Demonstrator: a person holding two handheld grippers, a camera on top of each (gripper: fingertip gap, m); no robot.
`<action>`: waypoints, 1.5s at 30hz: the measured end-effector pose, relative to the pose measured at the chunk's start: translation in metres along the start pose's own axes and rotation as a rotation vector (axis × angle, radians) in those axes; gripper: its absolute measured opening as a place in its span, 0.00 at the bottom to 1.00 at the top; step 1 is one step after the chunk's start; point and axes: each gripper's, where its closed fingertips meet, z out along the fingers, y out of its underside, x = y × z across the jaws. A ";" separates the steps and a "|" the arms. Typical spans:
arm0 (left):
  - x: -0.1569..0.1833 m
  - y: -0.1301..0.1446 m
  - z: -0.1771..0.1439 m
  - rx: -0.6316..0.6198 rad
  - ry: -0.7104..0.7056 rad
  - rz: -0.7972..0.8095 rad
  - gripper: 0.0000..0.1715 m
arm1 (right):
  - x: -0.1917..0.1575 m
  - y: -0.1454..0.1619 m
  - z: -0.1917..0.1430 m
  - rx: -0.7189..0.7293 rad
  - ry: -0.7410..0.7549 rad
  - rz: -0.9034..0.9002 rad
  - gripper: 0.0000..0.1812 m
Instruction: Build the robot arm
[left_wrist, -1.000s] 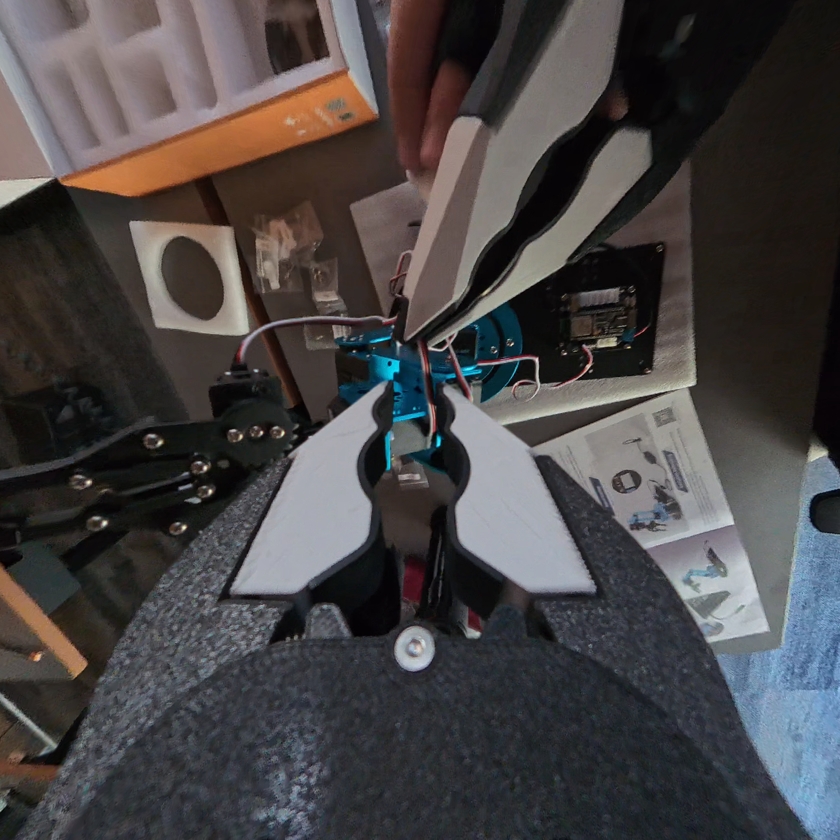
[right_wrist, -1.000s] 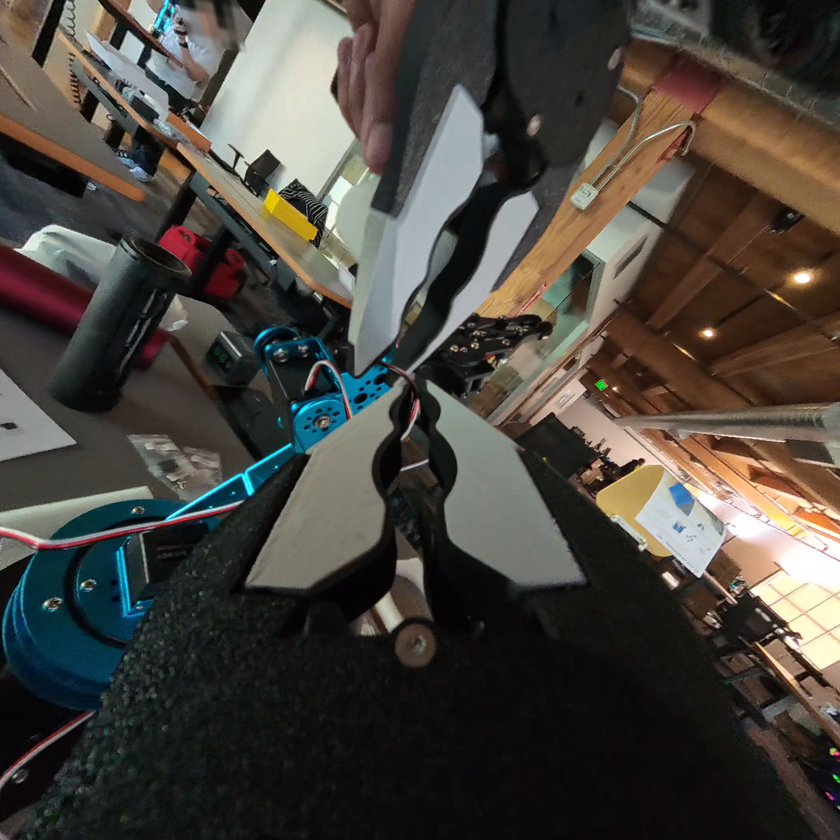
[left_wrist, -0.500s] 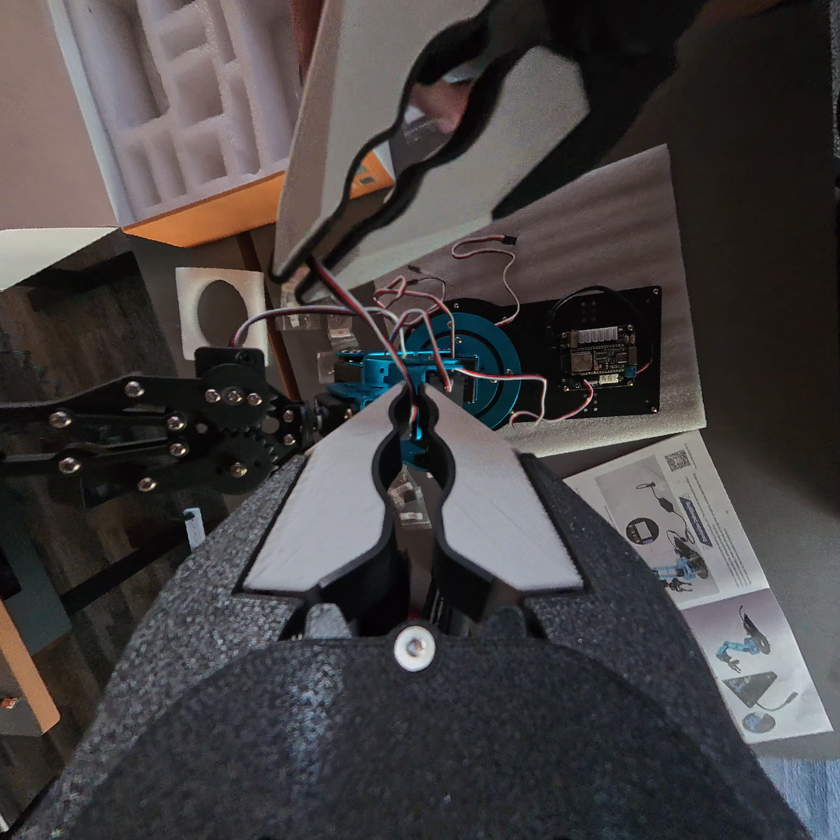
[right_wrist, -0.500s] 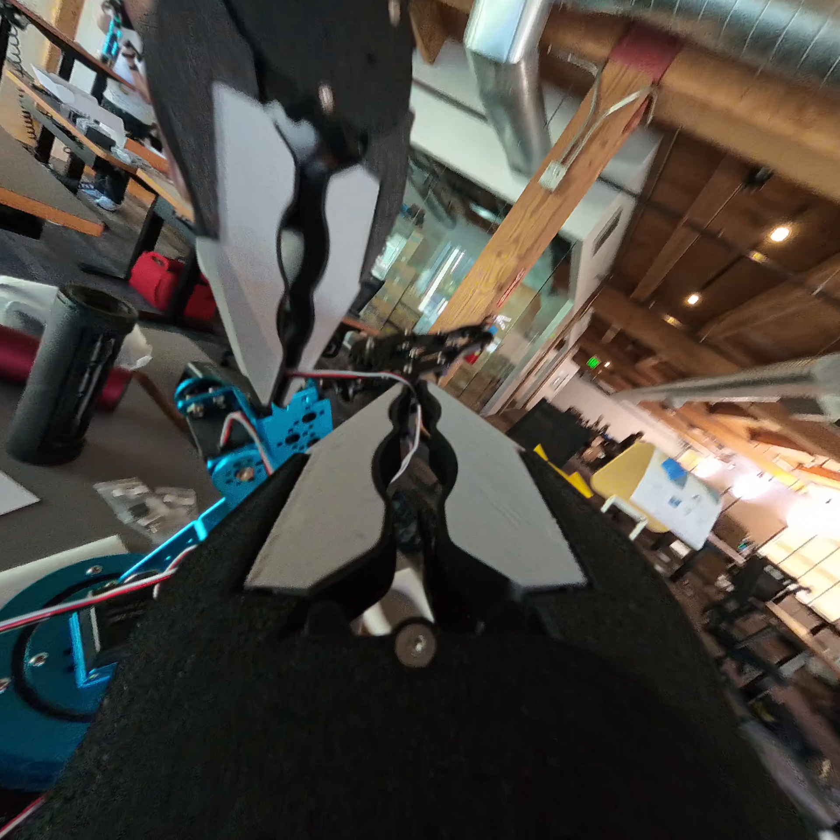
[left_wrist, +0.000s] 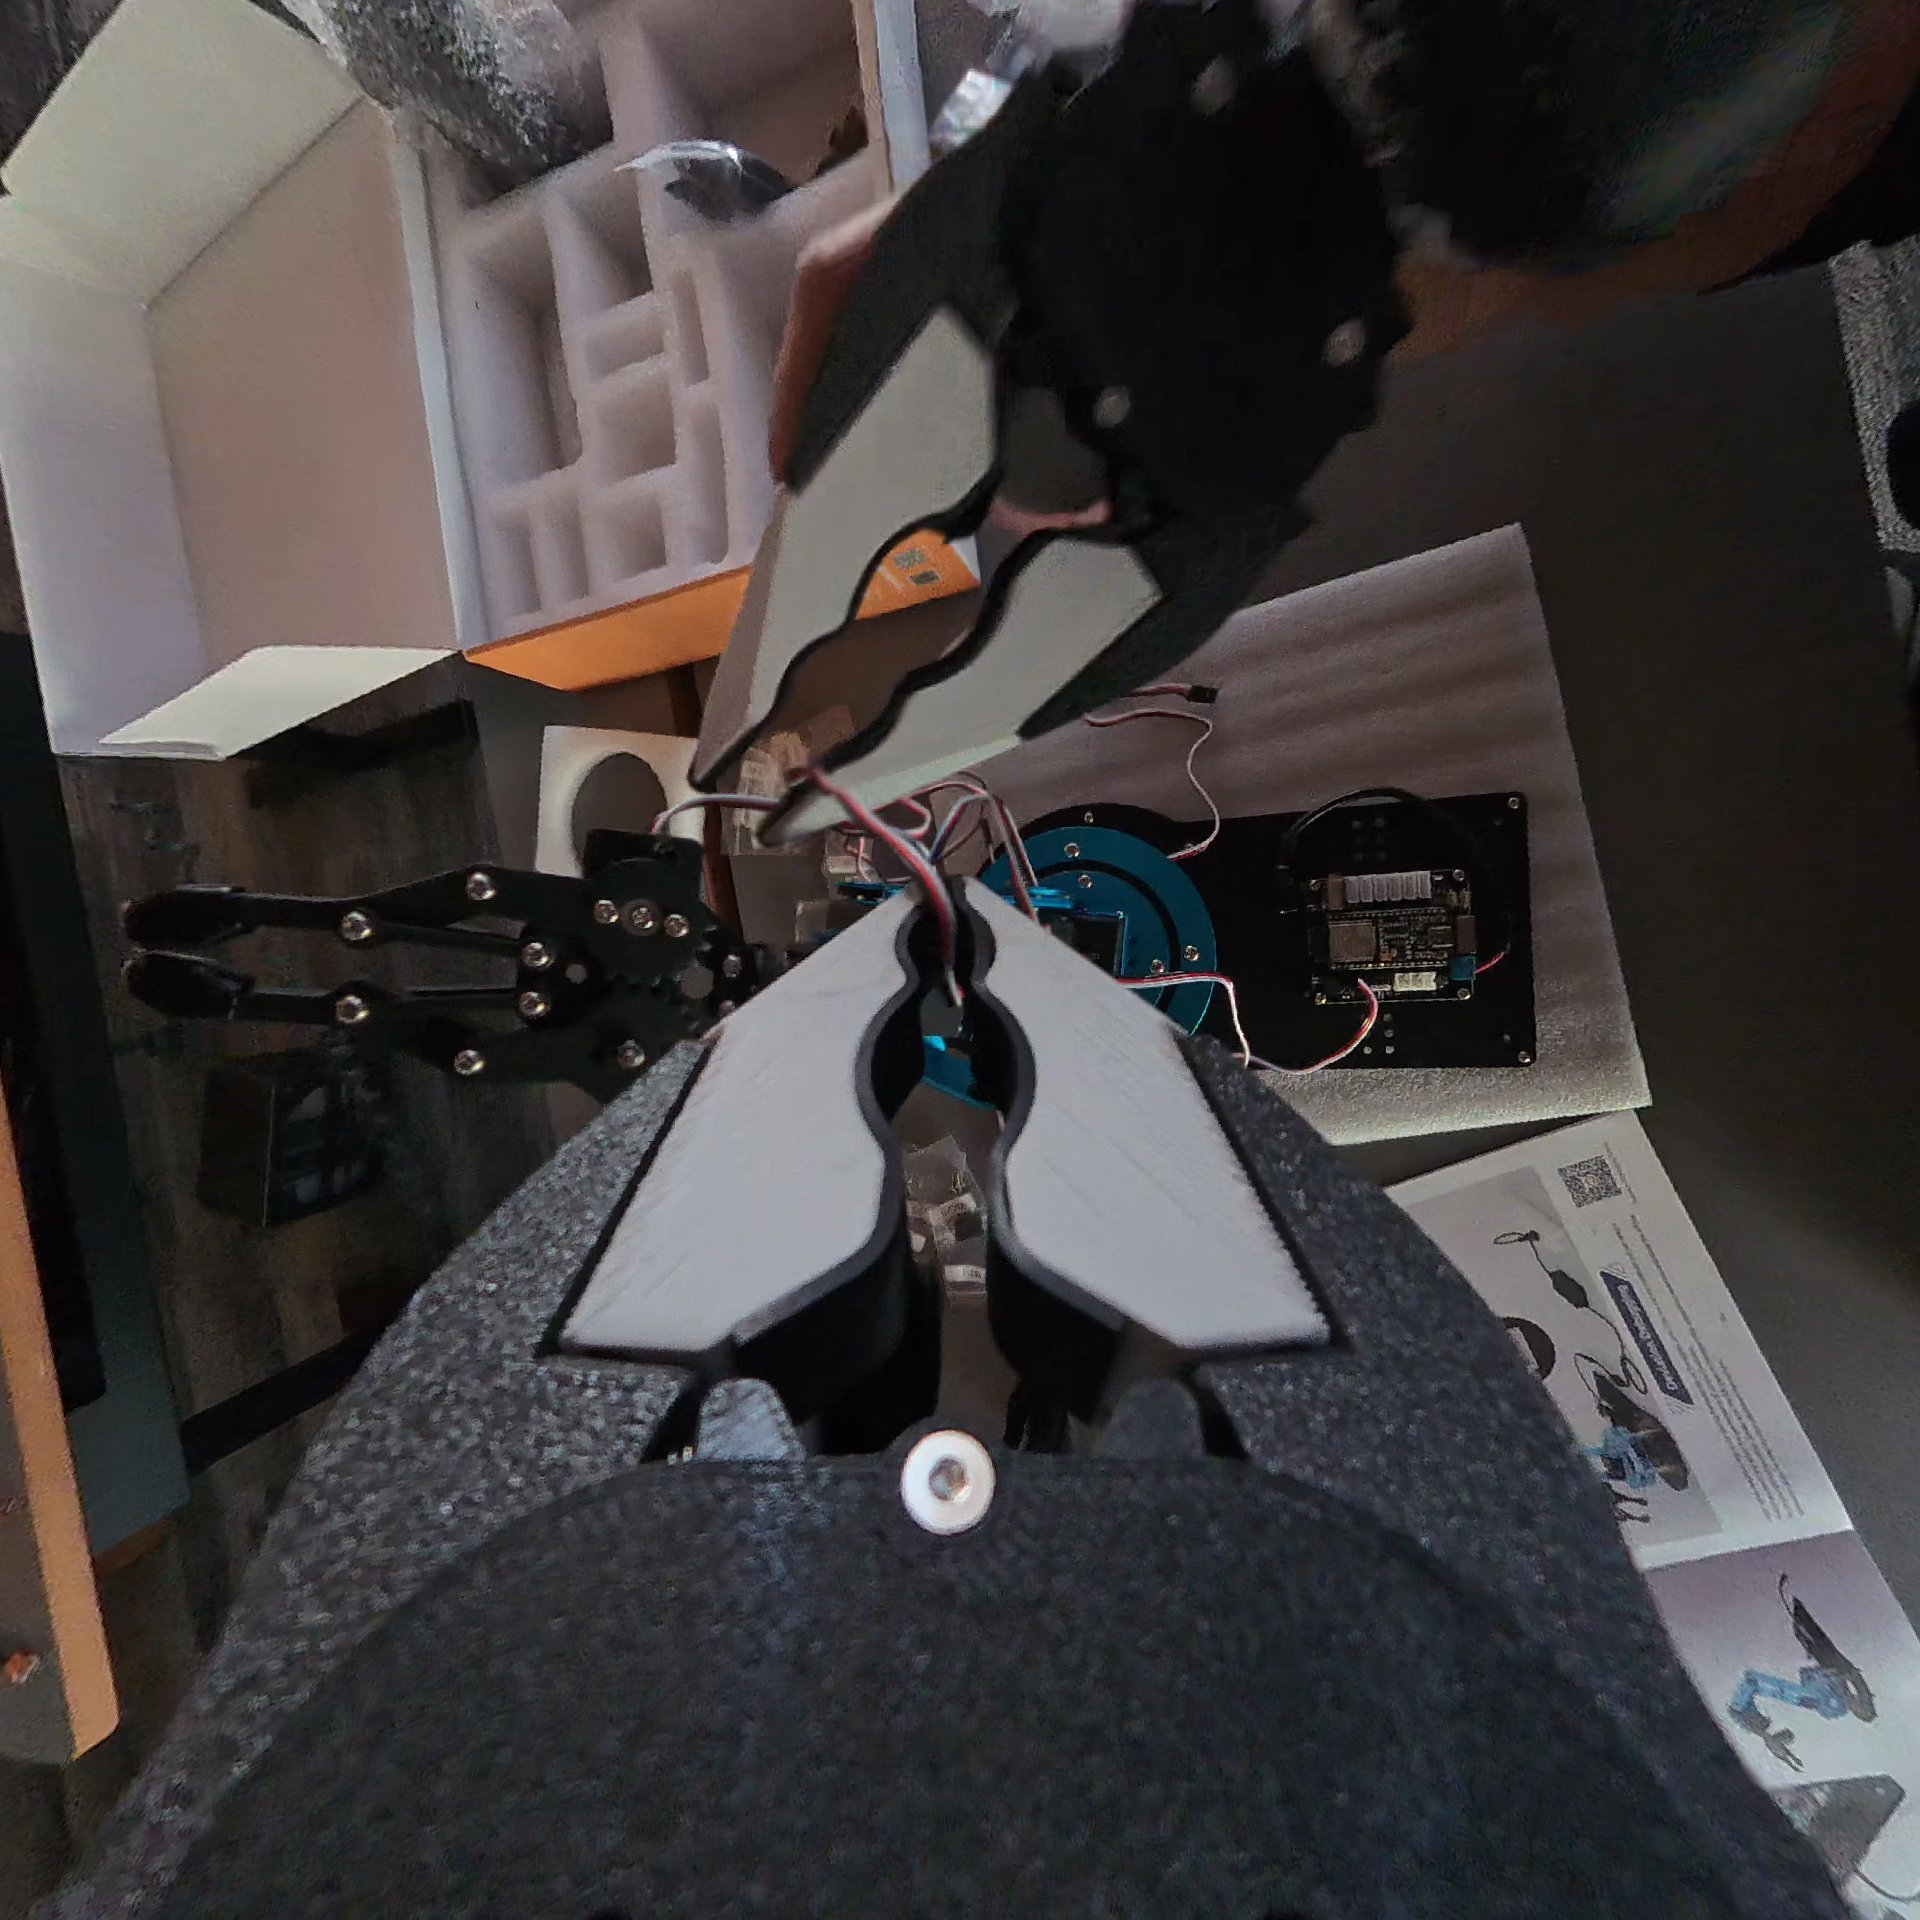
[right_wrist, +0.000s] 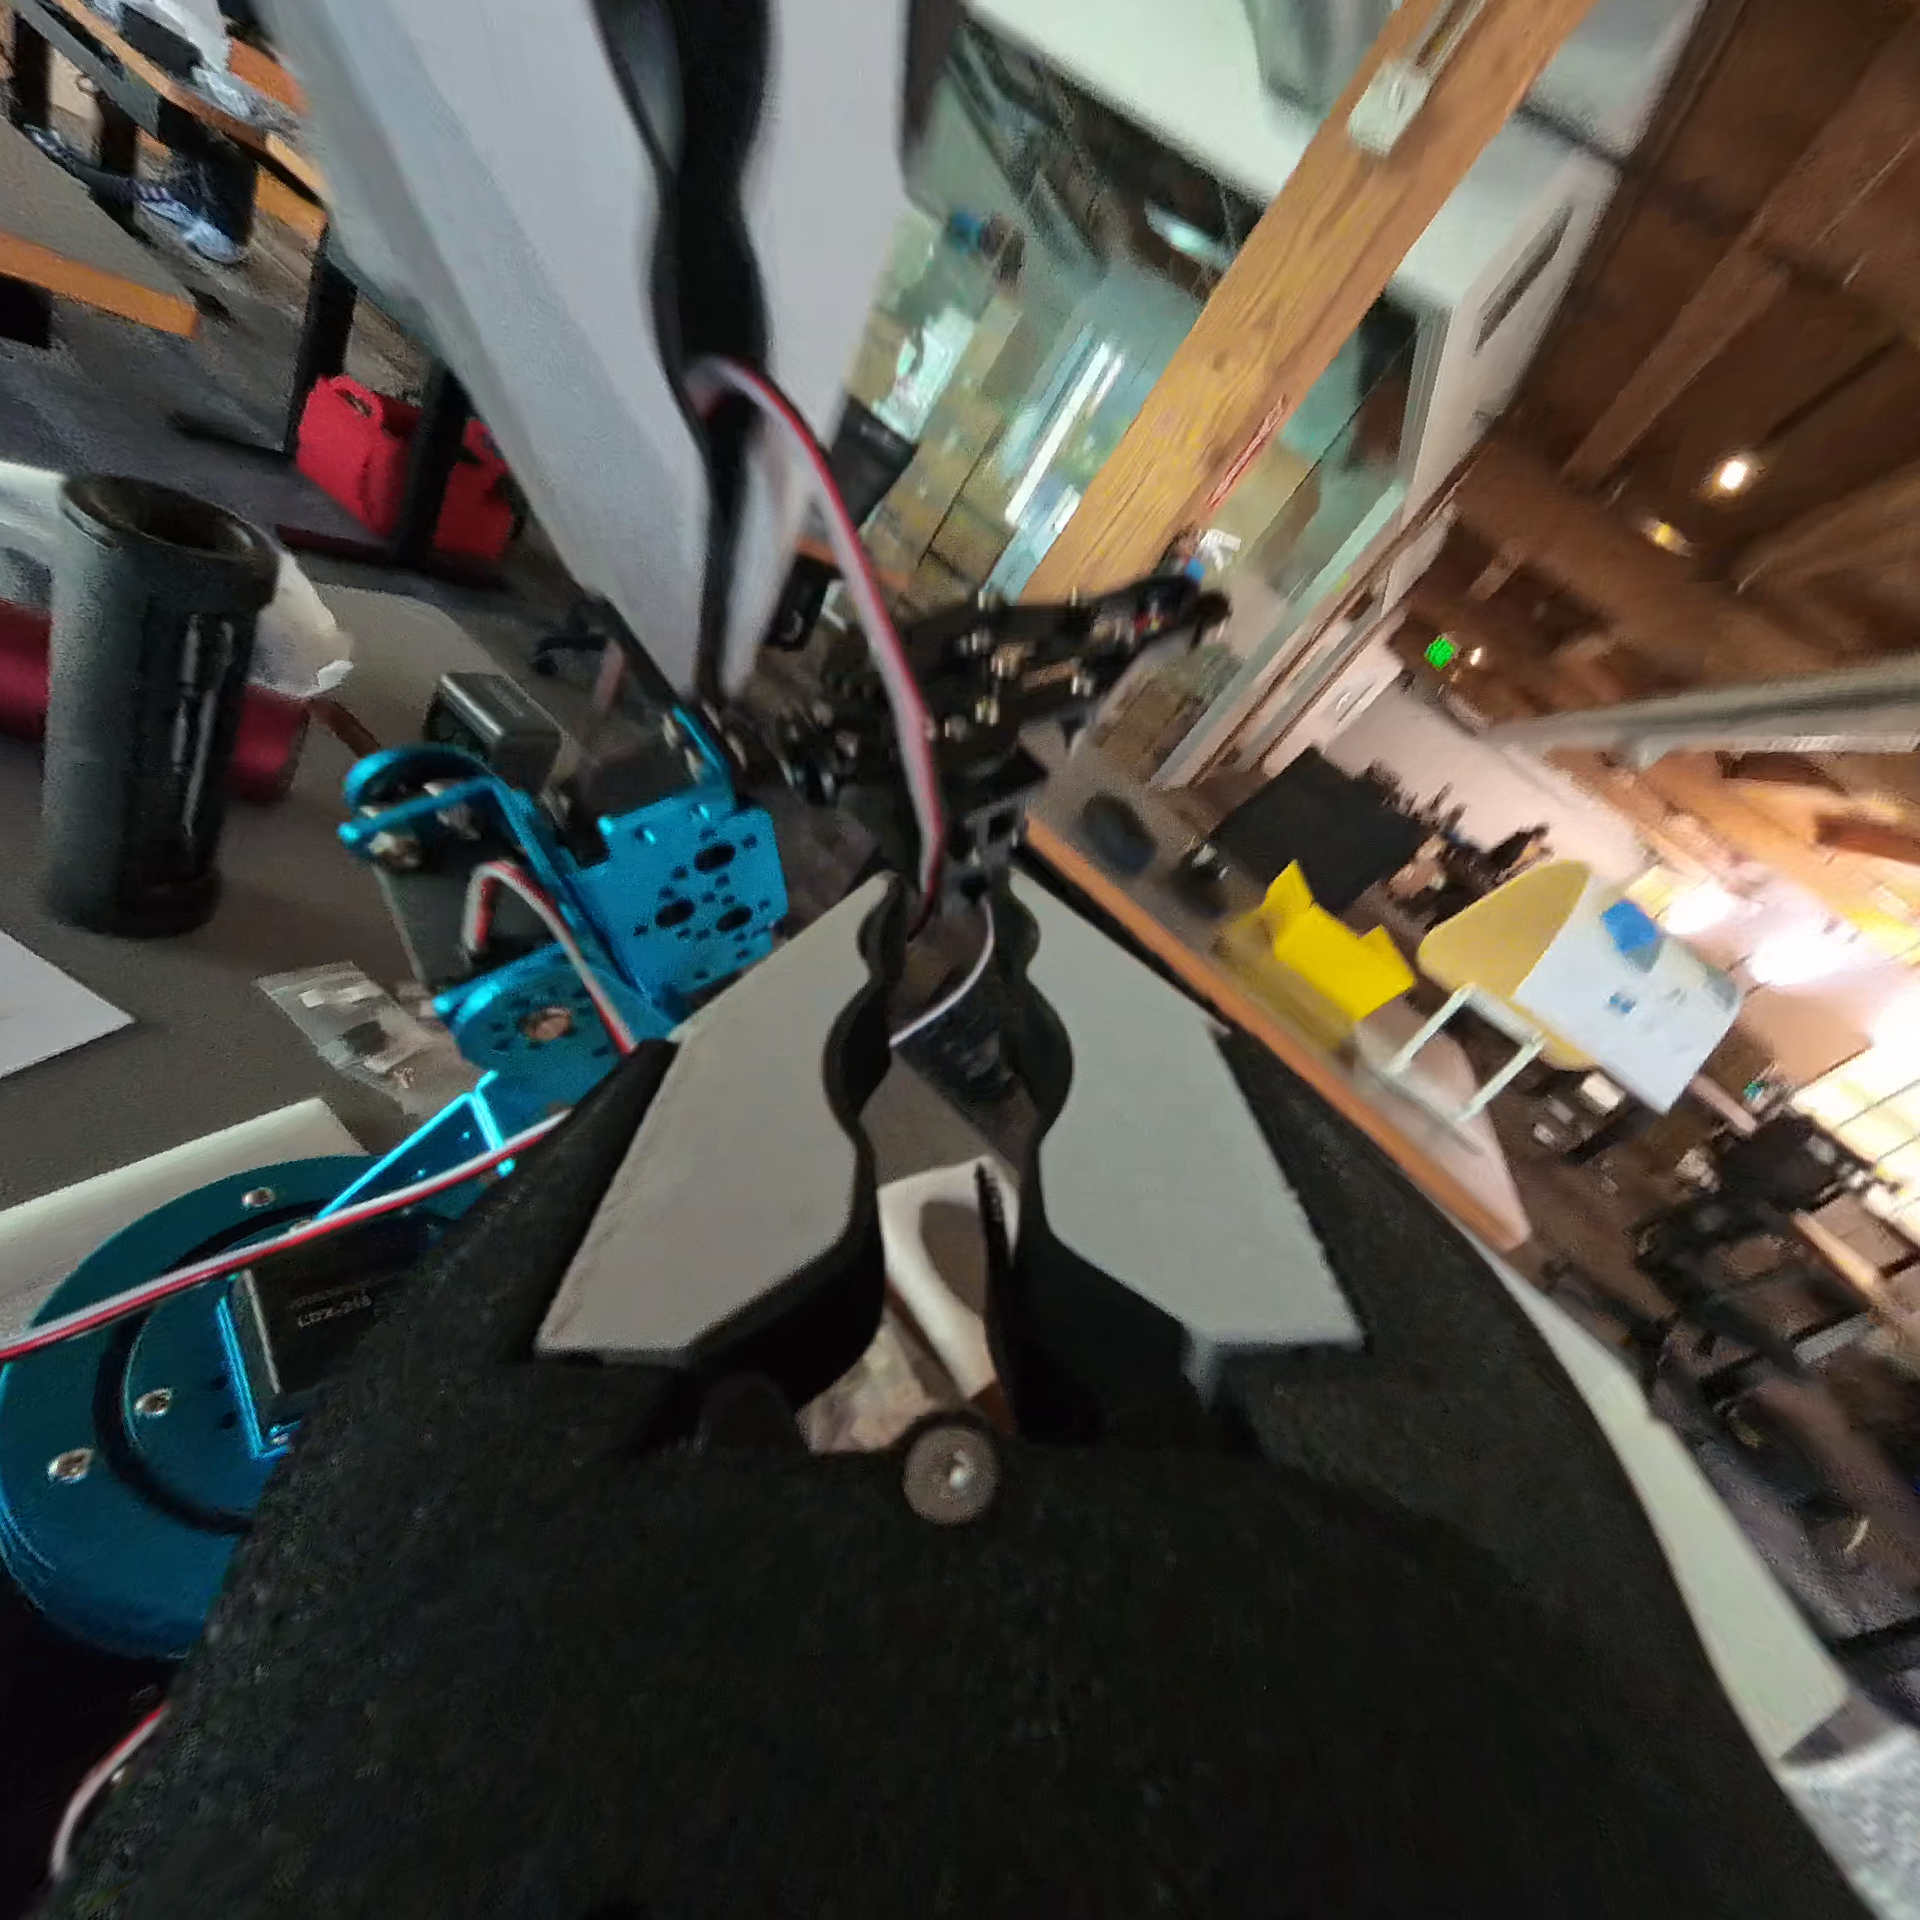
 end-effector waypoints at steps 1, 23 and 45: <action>0.001 0.000 -0.001 0.008 -0.002 0.007 0.00 | 0.001 0.008 0.004 -0.017 0.007 0.019 0.05; -0.001 -0.044 -0.042 0.147 -0.283 0.086 0.00 | 0.019 -0.080 -0.050 0.105 0.110 -0.090 0.15; 0.000 -0.025 -0.050 0.147 -0.308 0.105 0.00 | 0.085 -0.144 -0.111 0.272 0.392 -0.179 0.00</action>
